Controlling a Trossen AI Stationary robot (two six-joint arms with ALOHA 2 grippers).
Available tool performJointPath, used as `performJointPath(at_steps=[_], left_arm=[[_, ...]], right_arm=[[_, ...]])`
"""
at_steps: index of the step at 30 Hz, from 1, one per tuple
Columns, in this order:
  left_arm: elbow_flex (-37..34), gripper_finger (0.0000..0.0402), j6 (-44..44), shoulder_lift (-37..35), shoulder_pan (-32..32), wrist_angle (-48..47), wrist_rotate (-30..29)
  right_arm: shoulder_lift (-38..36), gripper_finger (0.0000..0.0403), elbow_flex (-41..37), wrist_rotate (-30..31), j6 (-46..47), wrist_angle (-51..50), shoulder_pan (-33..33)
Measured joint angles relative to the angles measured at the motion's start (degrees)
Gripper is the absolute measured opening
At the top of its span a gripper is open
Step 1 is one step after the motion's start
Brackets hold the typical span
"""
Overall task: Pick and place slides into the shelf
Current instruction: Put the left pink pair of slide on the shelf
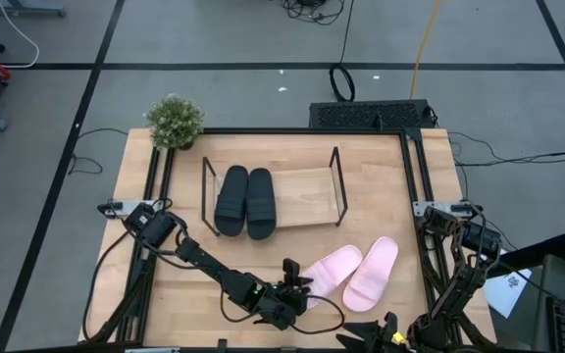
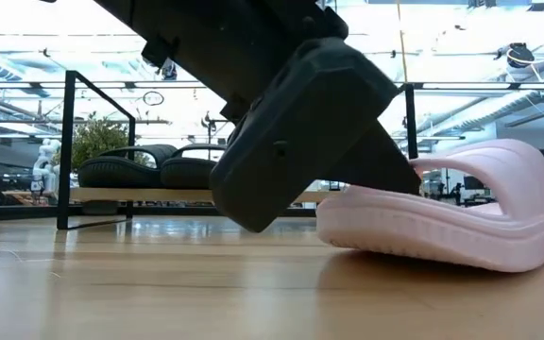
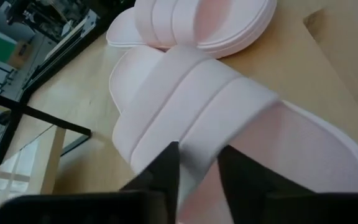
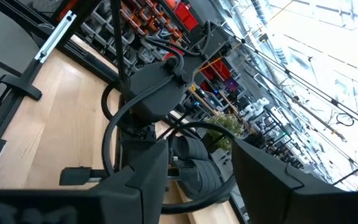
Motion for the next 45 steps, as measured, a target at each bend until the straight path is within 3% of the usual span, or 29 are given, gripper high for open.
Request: performJointPath(at_steps=[6, 11, 16, 23, 26, 34, 45], left_arm=[[0.0, 0.0009, 2.25, 0.0, -0.69, -0.02, -0.72], [0.5, 0.0003, 2.43, 0.0, -1.73, -0.32, -3.43], [5.48, 0.0002, 4.37, 0.02, -4.42, -0.67, -9.51], [15.53, 0.0001, 3.53, 0.02, -8.3, -12.01, -25.93], [18.43, 0.0001, 4.23, -0.04, -9.45, -13.34, -29.85], [20.33, 0.0, 11.07, -0.06, -10.62, -13.81, -47.19], [20.33, 0.0, 15.23, -0.06, -6.3, -14.85, -49.26]], right_arm=[[0.0, 0.0169, 0.0, 0.01, 0.0, 0.0, -0.55], [0.0, 0.0169, 0.0, 0.01, -0.02, -0.02, -0.66], [0.0, 0.0169, 0.0, -0.03, -0.01, -0.02, -0.64], [0.0, 0.0169, 0.0, -0.01, -0.36, -0.02, -0.64], [0.0, 0.0169, 0.0, -0.01, -1.65, -0.04, -0.64], [-1.07, 0.0169, -0.02, 0.0, -4.82, 0.0, -1.04], [-9.23, 0.0169, -0.02, 0.01, -8.2, -0.36, -3.08]])
